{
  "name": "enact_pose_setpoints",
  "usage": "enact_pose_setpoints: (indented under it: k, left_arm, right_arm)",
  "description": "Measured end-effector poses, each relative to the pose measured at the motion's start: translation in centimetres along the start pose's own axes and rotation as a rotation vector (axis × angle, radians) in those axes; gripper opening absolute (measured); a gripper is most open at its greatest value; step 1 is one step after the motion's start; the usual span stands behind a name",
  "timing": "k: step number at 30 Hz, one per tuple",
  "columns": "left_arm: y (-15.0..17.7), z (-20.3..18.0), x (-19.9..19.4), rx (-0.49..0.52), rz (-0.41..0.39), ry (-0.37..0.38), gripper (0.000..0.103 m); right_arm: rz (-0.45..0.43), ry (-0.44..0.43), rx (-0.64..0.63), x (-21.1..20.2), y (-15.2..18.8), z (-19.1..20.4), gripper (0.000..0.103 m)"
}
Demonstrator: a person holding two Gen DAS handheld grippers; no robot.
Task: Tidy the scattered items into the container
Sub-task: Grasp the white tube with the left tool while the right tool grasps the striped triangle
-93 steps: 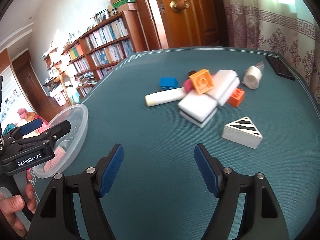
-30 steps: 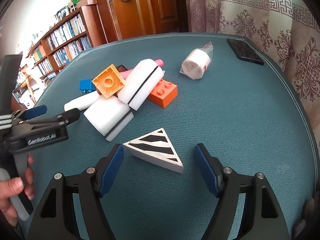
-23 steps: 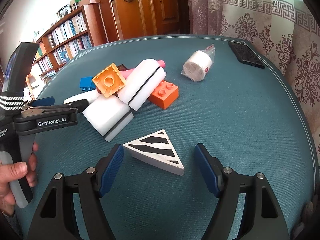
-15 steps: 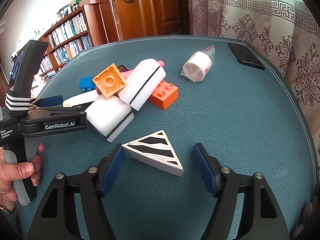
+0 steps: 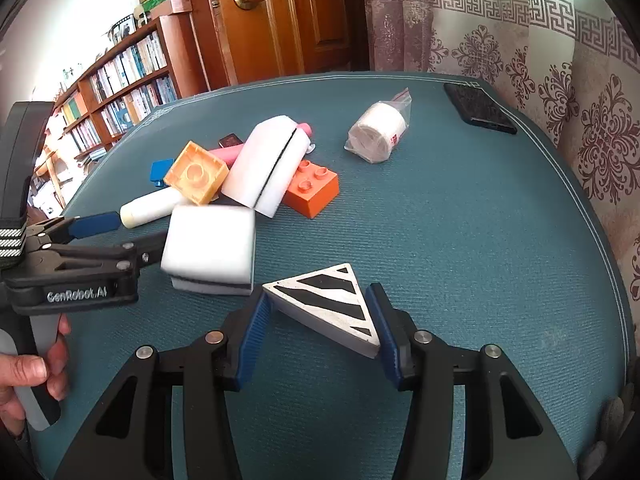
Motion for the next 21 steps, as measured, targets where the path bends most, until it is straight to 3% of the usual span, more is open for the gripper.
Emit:
enact_pose_setpoints:
  k: [8, 18, 21]
  left_arm:
    - [-1.4, 3.0, 0.5, -0.031, -0.019, -0.088, 0.101]
    - [-2.3, 1.0, 2.3, 0.061, 0.021, 0.029, 0.101]
    - [-1.9, 0.5, 2.1, 0.057, 0.023, 0.049, 0.094]
  right_arm:
    - [-0.002, -0.01, 0.006, 0.0, 0.0, -0.1, 0.053]
    - [-0.002, -0.031, 0.022, 0.0, 0.0, -0.3, 0.053]
    - [-0.001, -0.037, 0.026, -0.1, 0.1, -0.3, 0.053]
Point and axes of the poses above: each gripper's, at about its wrist camera, not at the fingertips, and x roughly the way its jaws point, z to its left, y to its underside, the point moved 10 cm from there along x, roughly the way its jaws point, and after that the axes turned 11 degrees about y, right-handed, at the moved point
